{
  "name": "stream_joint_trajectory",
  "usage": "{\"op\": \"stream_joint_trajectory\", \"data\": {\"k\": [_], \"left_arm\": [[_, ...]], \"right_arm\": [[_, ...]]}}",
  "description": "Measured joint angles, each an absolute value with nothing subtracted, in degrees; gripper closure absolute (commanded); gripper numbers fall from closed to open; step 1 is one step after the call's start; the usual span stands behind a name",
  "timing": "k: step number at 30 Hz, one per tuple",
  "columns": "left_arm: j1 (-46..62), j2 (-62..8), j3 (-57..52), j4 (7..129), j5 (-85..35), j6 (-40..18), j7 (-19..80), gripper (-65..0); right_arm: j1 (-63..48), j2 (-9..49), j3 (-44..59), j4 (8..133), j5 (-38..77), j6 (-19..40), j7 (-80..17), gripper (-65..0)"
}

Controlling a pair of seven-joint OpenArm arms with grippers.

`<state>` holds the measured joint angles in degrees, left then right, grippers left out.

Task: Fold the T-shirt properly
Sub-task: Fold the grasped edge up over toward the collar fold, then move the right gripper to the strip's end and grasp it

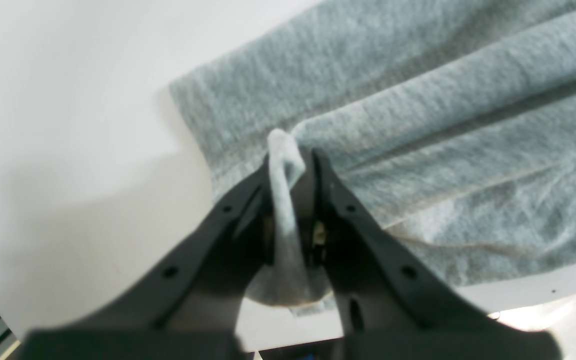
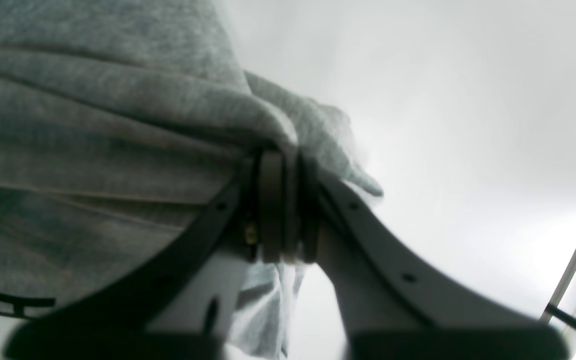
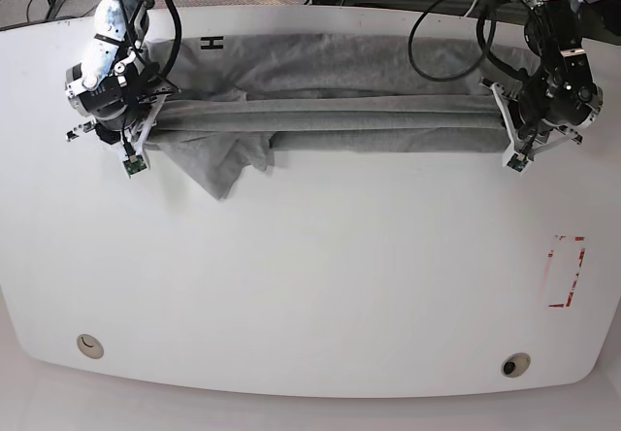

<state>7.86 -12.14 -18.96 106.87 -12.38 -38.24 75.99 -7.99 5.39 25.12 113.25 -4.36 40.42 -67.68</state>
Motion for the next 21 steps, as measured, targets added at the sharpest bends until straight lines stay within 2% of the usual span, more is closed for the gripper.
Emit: {"op": "stream_joint_trajectory", "data": {"k": [3,5,7,11,16,21], "left_arm": [[8.29,-12.12,-18.90,106.87,-11.73,-38.22,76.60,-31.1],[8.32,-12.23,-18.94,106.87,-11.22,-37.91,76.69,-40.1],[8.25,-12.73,-18.94,106.87,-11.03,-37.95,76.66,-45.8],[7.92,-13.39,-19.11,106.89,-10.94,-37.74,76.73,-43.9],[7.25,-13.39,-19.11,106.94,-11.18,-37.89,76.73,-40.6],[5.69,-13.41,-19.11,107.00,-11.18,-38.06,76.77,-40.3]], "right_arm": [[-8.12,5.26,25.50,113.25,-5.85,40.49,-68.05,-45.7],[-8.05,4.78,25.56,113.36,-6.17,40.49,-68.20,-55.2],[-8.03,4.05,25.54,113.82,-6.17,40.47,-68.20,-63.7],[-7.57,2.39,25.47,114.89,-5.17,40.40,-68.18,-65.0],[-5.19,1.54,25.54,114.83,1.69,40.29,-68.64,-65.0],[-0.82,1.52,25.47,111.48,5.58,40.25,-68.16,-63.4]]}}
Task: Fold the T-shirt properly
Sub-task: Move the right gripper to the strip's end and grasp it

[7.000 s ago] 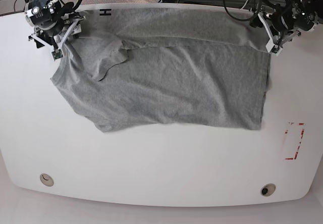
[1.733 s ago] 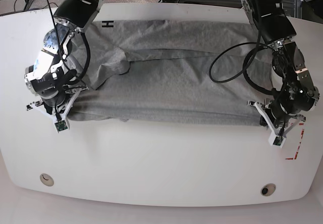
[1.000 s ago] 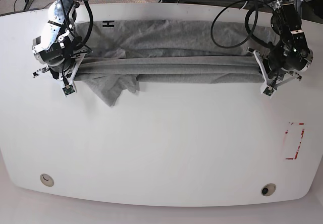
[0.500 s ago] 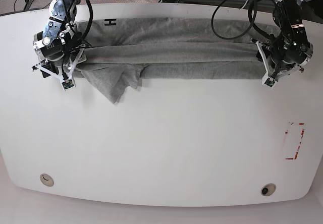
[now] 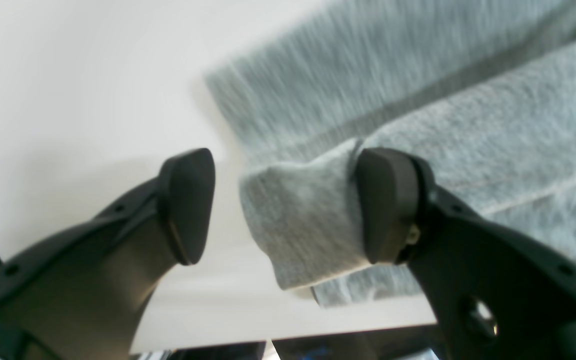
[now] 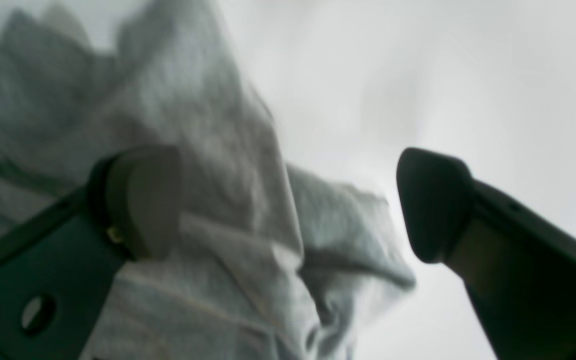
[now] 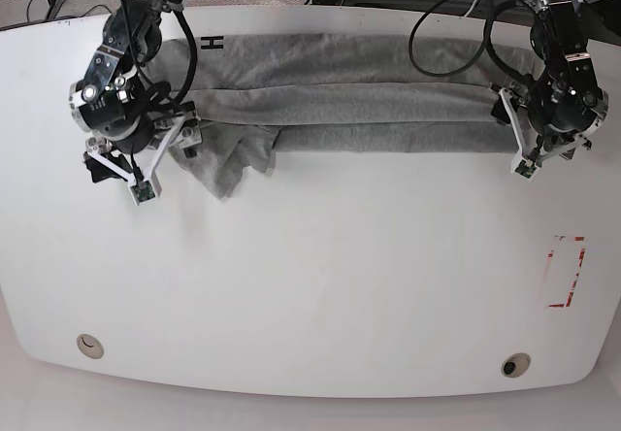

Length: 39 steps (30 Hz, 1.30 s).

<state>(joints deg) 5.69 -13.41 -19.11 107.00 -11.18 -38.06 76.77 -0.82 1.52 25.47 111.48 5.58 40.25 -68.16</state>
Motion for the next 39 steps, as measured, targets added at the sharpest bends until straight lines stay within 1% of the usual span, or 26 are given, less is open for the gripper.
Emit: {"op": "stream_joint_trajectory", "data": {"k": [9,16,23,25,26,28,29,30,31,33,34,36,38,39], "left_arm": [[6.00,-13.58,-19.25,110.30,-11.16,-38.06,78.02,-40.3],[6.02,-14.66,-19.31,110.39,-11.18,-38.22,78.02,-40.3],[6.17,-14.83,-19.38,110.39,-11.09,-38.22,78.04,-40.3],[6.15,-15.14,-19.35,110.39,-11.20,-38.22,78.04,-40.3],[6.13,-15.20,-19.35,110.39,-11.18,-38.22,78.02,-40.3],[6.07,-15.51,-19.38,110.39,-11.18,-38.22,78.04,-40.3],[6.04,-15.53,-19.40,110.39,-11.16,-38.22,78.04,-40.3],[6.04,-15.57,-19.40,110.39,-11.07,-38.22,78.06,-40.3],[6.02,-15.57,-19.40,110.39,-11.00,-38.22,78.06,-40.3],[6.02,-15.49,-19.40,110.39,-11.05,-38.22,78.02,-40.3],[6.02,-15.44,-19.40,110.41,-11.16,-38.22,78.04,-40.3],[6.02,-15.42,-19.38,110.41,-11.18,-38.22,78.04,-40.3],[6.04,-15.44,-19.38,110.41,-11.16,-38.22,78.04,-40.3],[6.02,-15.44,-19.38,110.41,-11.14,-38.22,78.06,-40.3]], "right_arm": [[2.90,-0.84,25.28,101.54,6.22,40.27,-67.79,-59.0],[4.64,-0.78,25.34,94.24,5.87,40.07,-62.54,-59.1],[6.52,-0.62,25.23,87.70,5.85,40.05,-59.68,-58.3],[6.57,-0.47,25.23,86.37,5.82,40.07,-58.57,-54.5],[6.52,-0.43,25.23,86.26,5.82,40.07,-58.46,-49.6],[6.55,-0.47,25.28,86.17,5.72,40.07,-58.54,-39.0],[6.55,-0.49,25.28,86.17,5.72,40.07,-58.57,-31.4],[6.55,-0.58,25.21,86.17,5.85,40.07,-58.54,-26.5],[6.57,-0.64,25.21,86.17,5.89,40.07,-58.48,-16.5],[6.57,-0.82,25.15,86.17,6.02,40.07,-58.50,-3.5],[6.55,-0.82,25.12,86.19,6.11,40.05,-58.52,0.0],[6.55,-0.82,25.12,86.26,6.26,40.07,-58.57,0.0],[6.24,-0.84,25.12,87.57,6.24,40.07,-59.02,-3.5],[5.98,-0.89,25.12,88.82,6.35,40.10,-59.13,-3.8]]}}
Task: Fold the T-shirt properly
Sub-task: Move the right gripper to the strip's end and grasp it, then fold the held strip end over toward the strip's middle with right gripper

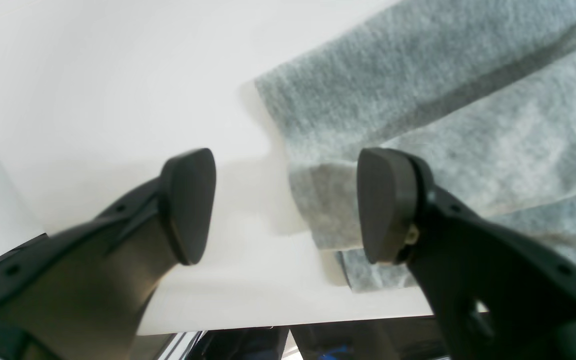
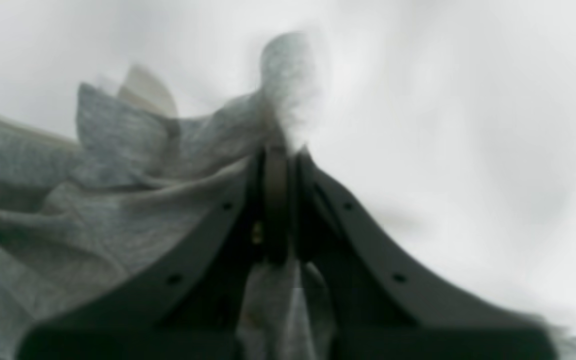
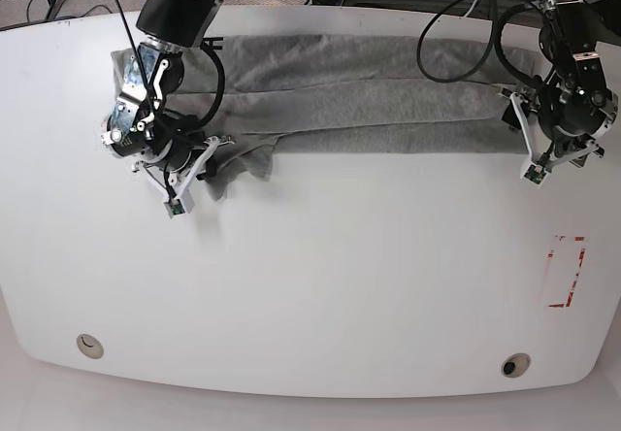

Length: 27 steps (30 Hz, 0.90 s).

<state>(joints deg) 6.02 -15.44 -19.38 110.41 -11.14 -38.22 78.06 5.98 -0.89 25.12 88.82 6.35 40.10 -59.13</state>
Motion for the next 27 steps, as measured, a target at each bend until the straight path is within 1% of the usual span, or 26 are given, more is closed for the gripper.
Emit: {"op": "stream_joint_trajectory", "data": {"k": [3,6,7,10,12,20,27], "left_arm": [[6.02,-15.42,-19.33,110.39,-11.18,-38.22,78.04,-40.3],[6.02,-15.35,-19.33,110.37,-11.16,-38.19,78.04,-40.3],[6.02,-15.38,-19.33,110.37,-11.20,-38.22,78.02,-40.3],[6.04,-15.38,-19.33,110.34,-11.16,-38.22,78.06,-40.3],[6.02,-15.40,-19.33,110.34,-11.16,-38.22,78.04,-40.3],[6.22,-15.29,-19.27,110.34,-10.96,-38.22,78.04,-40.3],[7.46,-15.25,-19.00,110.34,-11.05,-38.22,78.06,-40.3]], "right_arm": [[4.67,-1.43,25.26,95.22,9.67,40.03,-60.51,-1.4],[3.64,-1.78,25.17,101.32,14.22,39.94,-64.90,-0.3],[3.33,-1.72,25.12,103.68,15.94,39.94,-68.03,-0.3],[2.37,-1.04,25.17,107.90,21.54,39.86,-73.41,-0.5],[1.06,-0.60,25.39,110.02,25.98,39.88,-75.66,-0.6],[-8.05,1.45,25.06,111.28,42.22,39.92,-78.11,-0.6],[-14.57,4.54,25.06,111.28,50.13,39.90,-78.11,-1.7]]}}
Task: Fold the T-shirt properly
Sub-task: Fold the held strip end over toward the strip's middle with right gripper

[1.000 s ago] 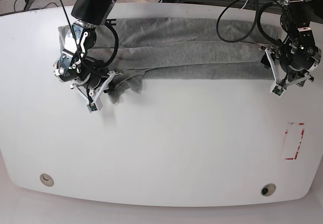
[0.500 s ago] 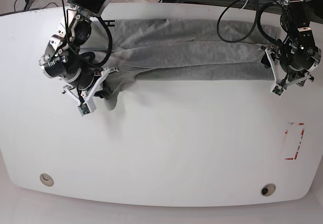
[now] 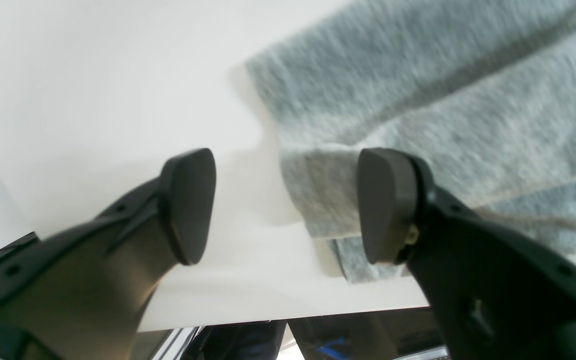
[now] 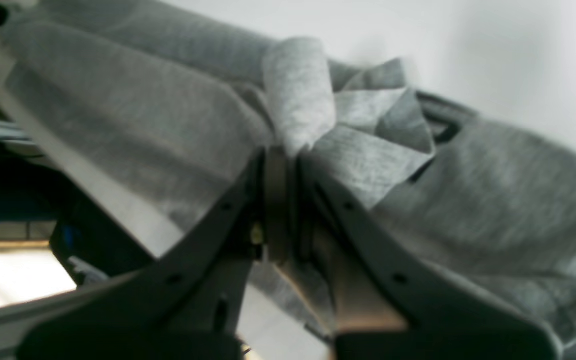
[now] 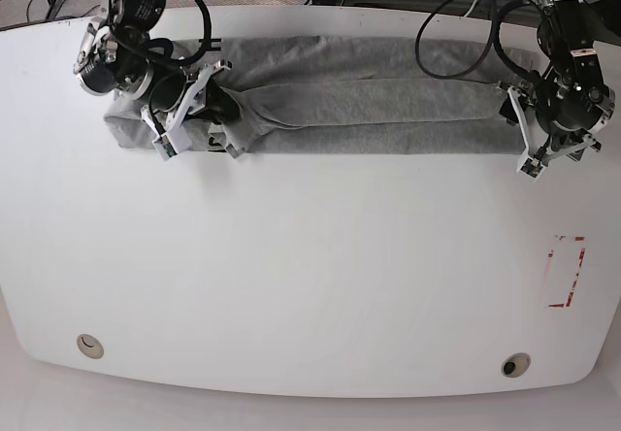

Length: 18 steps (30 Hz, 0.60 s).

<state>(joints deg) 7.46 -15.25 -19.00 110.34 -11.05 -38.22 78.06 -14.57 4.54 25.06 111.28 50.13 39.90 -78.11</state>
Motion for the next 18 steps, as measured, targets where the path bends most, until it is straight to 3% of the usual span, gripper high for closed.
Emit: {"op": "stream_joint_trajectory", "data": {"k": [2,4,8,11,14,18], "left_arm": [[7.44,-15.27,-19.00,110.34,-11.00,-38.19,78.06,-40.3],[7.44,-15.31,-19.00,110.34,-10.98,-38.19,78.04,-40.3],[7.77,-15.27,-18.98,110.34,-10.98,-38.17,78.06,-40.3],[7.77,-15.25,-19.00,110.34,-10.98,-38.02,78.06,-40.3],[7.57,-15.27,-18.90,110.34,-11.00,-38.04,78.04,-40.3],[7.60,-15.27,-18.90,110.34,-10.98,-38.02,78.04,-40.3]], "right_arm": [[-16.16,5.26,25.08,111.26,51.42,39.92,-78.26,-6.8],[-17.58,6.13,25.02,111.26,53.15,39.94,-78.24,-16.3],[-19.79,8.47,23.09,111.26,55.55,39.92,-78.28,-41.7],[-20.73,11.14,19.42,111.26,56.88,39.92,-78.30,-54.1],[-21.02,13.10,16.97,111.26,57.43,39.94,-78.17,-56.4],[-20.86,13.61,17.89,111.26,57.28,39.92,-78.24,-53.7]]}}
